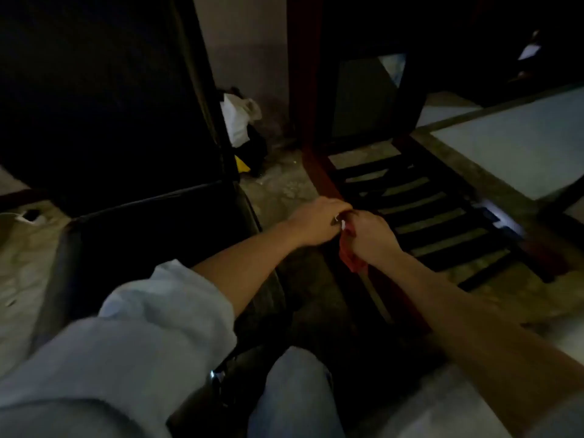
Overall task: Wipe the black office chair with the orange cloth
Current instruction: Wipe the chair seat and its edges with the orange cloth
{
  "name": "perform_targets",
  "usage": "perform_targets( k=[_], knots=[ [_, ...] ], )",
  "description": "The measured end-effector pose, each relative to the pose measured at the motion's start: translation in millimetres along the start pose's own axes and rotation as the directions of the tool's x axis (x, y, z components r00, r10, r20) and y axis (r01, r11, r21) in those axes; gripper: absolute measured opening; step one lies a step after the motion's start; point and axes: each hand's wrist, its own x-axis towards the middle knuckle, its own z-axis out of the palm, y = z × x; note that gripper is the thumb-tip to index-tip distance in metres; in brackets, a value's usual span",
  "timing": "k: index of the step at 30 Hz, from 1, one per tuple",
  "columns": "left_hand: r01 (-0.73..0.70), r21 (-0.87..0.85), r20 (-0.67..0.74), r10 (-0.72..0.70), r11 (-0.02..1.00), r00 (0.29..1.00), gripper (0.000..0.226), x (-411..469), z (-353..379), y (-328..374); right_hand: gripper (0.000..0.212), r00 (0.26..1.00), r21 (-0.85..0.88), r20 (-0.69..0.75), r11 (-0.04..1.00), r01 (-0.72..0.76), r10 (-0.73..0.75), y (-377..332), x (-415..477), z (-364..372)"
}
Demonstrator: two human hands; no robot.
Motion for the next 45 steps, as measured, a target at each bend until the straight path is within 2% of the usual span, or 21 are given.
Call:
perform_targets(
  k=[4,8,10,12,14,17,23,27,31,33,36,39,42,45],
  knots=[
    [0.233,-0.22,0.036,-0.231,0.947,0.972,0.039,34,53,-8,0.049,0.974,0.017,0.114,0.98,-0.199,0.196,32,15,35],
    [0.454,-0.435,0.198,-0.41,0.778,0.891,0.044,65,97,-23,0.067,0.929,0.114,0.188,0.932,-0.343,0.319,54,32,62],
    [0.541,-0.571,0.317,-0.442,0.618,0.839,0.052,69,108,-26,0.075,0.911,0.187,0.237,0.904,-0.384,0.338,59,33,73],
    [0.592,-0.661,0.404,-0.446,0.462,0.799,0.054,74,115,-33,0.078,0.919,0.233,0.223,0.897,-0.375,0.326,64,35,84],
    [0.597,-0.653,0.423,-0.429,0.466,0.798,0.043,73,114,-36,0.073,0.939,0.278,0.153,0.898,-0.34,0.308,68,35,89],
    [0.593,-0.634,0.419,-0.424,0.496,0.803,0.035,70,107,-37,0.064,0.952,0.308,0.095,0.901,-0.306,0.291,68,31,89],
    [0.509,-0.753,0.347,-0.404,0.418,0.846,0.033,52,73,-23,0.054,0.965,0.448,-0.049,0.869,-0.209,0.257,53,21,68],
    [0.452,-0.833,0.288,-0.446,0.321,0.848,0.032,21,44,-13,0.053,0.978,0.458,-0.113,0.883,-0.106,0.176,17,17,45],
    [0.4,-0.885,0.231,-0.52,0.239,0.822,0.032,-34,18,-19,0.046,0.994,0.546,-0.098,0.838,0.016,0.044,-38,3,36],
    [0.38,-0.907,0.225,-0.552,0.184,0.803,0.031,-64,2,-26,0.044,0.998,0.622,-0.057,0.783,0.016,0.025,-68,-2,35],
    [0.323,-0.946,0.251,-0.558,0.032,0.791,0.031,-116,-24,-40,0.046,1.0,0.739,0.006,0.674,-0.008,0.006,-118,-13,36],
    [0.223,-0.967,0.253,-0.559,-0.122,0.79,0.027,-168,-47,-54,0.055,0.988,0.78,0.067,0.625,0.035,-0.139,-167,-28,39],
    [0.102,-0.984,0.171,-0.605,-0.148,0.778,0.023,-216,-54,-66,0.065,0.961,0.794,0.104,0.603,0.076,-0.257,-215,-42,48],
    [0.035,-0.988,0.129,-0.671,-0.152,0.73,0.018,-262,-51,-77,0.066,0.939,0.776,0.135,0.623,0.097,-0.315,-255,-55,64]
  ],
)
